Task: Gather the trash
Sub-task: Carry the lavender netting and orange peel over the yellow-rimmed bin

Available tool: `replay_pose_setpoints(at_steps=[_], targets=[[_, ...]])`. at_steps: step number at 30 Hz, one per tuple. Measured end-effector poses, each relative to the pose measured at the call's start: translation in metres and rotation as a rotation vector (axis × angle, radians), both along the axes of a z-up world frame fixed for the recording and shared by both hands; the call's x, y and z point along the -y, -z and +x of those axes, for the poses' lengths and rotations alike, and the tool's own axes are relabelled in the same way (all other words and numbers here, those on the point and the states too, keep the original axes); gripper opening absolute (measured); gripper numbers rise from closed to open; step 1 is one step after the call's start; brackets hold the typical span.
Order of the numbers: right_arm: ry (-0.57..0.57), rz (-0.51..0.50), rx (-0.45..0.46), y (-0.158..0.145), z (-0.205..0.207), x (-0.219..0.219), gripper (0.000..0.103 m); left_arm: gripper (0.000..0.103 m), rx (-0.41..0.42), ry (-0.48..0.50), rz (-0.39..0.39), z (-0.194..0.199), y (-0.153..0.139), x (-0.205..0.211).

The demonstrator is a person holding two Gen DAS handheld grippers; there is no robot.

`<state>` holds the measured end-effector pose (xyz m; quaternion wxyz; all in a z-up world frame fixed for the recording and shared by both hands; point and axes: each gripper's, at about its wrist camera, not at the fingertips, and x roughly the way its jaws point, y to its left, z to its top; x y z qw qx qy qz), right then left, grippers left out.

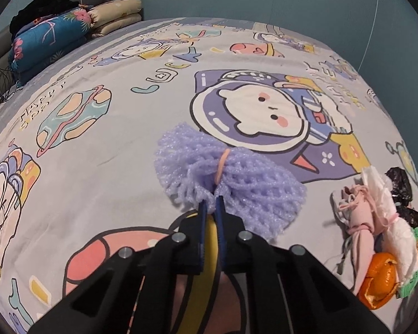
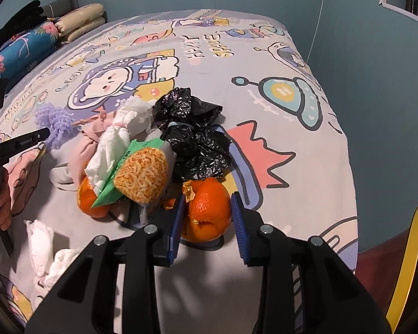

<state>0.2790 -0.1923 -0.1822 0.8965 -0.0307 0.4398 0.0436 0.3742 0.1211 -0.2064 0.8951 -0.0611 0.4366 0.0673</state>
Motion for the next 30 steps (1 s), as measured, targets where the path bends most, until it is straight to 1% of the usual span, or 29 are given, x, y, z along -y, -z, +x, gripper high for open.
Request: replay_pose_setpoints(at_steps=[4,7,12,16,18,21,24,26,30], targets=[[-0.009,-0.006,0.000,0.000,-0.002,-0.003,0.029,0.005,0.016,0.007,-0.048,-0.008,-0.008,-0.006],[-0.013,0.007,0.007,-0.003,-0.005,-0.004,0.029,0.005,0.036,0.014,-0.048,-0.014,-0.014,-0.006],[-0.008,0.037,0.004,-0.006,-0.007,0.000,0.028,0.005,0.058,0.039,-0.104,-0.023,-0.027,-0.006],[-0.003,0.066,0.022,-0.015,-0.010,0.004,0.028,0.005,0.104,0.067,-0.116,-0.035,-0.044,0.000],[0.000,0.077,0.039,-0.020,-0.013,0.005,0.028,0.005,0.121,0.090,-0.144,-0.041,-0.052,0.005],[0.004,0.093,0.058,-0.028,-0.018,0.008,0.028,0.005,0.150,0.116,-0.140,-0.050,-0.062,0.013],[0.010,0.102,0.074,-0.033,-0.024,0.012,0.028,0.005,0.183,0.149,-0.120,-0.061,-0.071,0.022],[0.014,0.108,0.085,-0.037,-0.027,0.014,0.028,0.005,0.191,0.156,-0.116,-0.066,-0.073,0.024],[0.024,0.116,0.117,-0.047,-0.036,0.020,0.028,0.005,0.190,0.165,-0.135,-0.075,-0.077,0.024]])
